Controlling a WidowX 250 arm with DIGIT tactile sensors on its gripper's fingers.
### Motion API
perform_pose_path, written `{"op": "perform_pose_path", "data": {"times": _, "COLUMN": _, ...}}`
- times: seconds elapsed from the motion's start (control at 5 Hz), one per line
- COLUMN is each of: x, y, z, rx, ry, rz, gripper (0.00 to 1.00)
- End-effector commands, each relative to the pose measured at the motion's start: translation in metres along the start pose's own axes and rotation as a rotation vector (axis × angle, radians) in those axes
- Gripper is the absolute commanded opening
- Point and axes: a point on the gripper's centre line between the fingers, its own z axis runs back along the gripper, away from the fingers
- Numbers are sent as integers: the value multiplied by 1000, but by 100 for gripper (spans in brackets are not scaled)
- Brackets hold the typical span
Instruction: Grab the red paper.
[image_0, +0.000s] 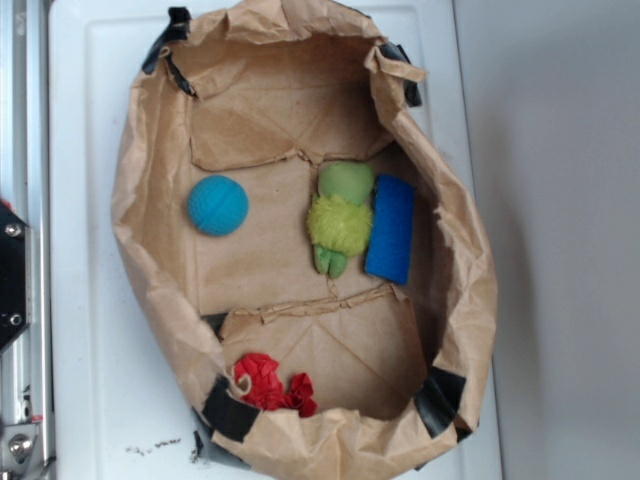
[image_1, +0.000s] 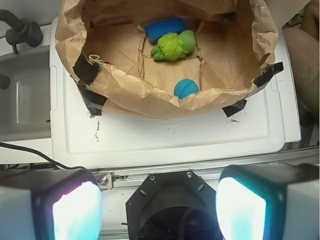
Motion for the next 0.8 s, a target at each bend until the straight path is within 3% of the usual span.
{"op": "perform_pose_path", "data": {"times": 0.0, "x": 0, "y": 0, "z": 0, "rx": 0, "ry": 0, "rz": 0, "gripper": 100}}
{"op": "perform_pose_path", "data": {"times": 0.4, "x": 98, "y": -38, "z": -23, "rx": 37, "ry": 52, "rz": 209, "gripper": 100}}
{"op": "perform_pose_path", "data": {"times": 0.6, "x": 137, "y": -31, "z": -41, "rx": 41, "ry": 57, "rz": 460, "gripper": 100}}
